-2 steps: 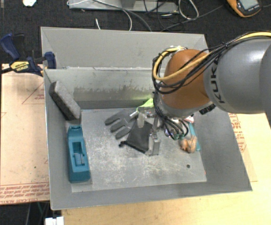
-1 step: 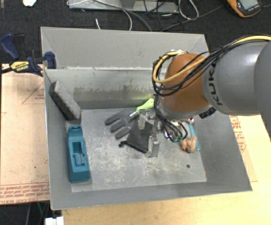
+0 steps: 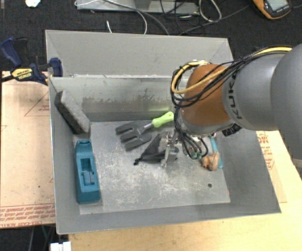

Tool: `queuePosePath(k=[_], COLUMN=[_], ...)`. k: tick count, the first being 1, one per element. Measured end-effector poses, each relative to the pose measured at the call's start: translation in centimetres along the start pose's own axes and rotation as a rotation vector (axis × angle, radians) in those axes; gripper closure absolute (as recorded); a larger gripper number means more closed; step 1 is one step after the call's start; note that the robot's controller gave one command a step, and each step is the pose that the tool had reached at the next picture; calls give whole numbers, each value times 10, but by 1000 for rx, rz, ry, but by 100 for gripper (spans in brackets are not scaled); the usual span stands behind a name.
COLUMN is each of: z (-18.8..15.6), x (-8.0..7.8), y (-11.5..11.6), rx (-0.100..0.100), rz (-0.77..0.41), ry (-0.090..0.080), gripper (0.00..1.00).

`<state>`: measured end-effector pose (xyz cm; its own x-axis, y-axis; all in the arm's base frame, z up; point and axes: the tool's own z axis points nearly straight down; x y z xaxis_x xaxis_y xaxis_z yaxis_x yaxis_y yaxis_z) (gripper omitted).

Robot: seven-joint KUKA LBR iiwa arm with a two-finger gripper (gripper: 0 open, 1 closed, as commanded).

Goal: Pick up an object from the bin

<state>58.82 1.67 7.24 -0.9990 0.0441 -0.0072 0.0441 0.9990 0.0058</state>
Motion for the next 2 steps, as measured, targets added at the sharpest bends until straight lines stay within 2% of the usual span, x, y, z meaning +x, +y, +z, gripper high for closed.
queuePosePath(k=[1, 2], z=[0, -48], x=[0, -16], y=[0, 6], rx=[0, 0], rz=[0, -98], ry=[0, 2], gripper=[100, 100])
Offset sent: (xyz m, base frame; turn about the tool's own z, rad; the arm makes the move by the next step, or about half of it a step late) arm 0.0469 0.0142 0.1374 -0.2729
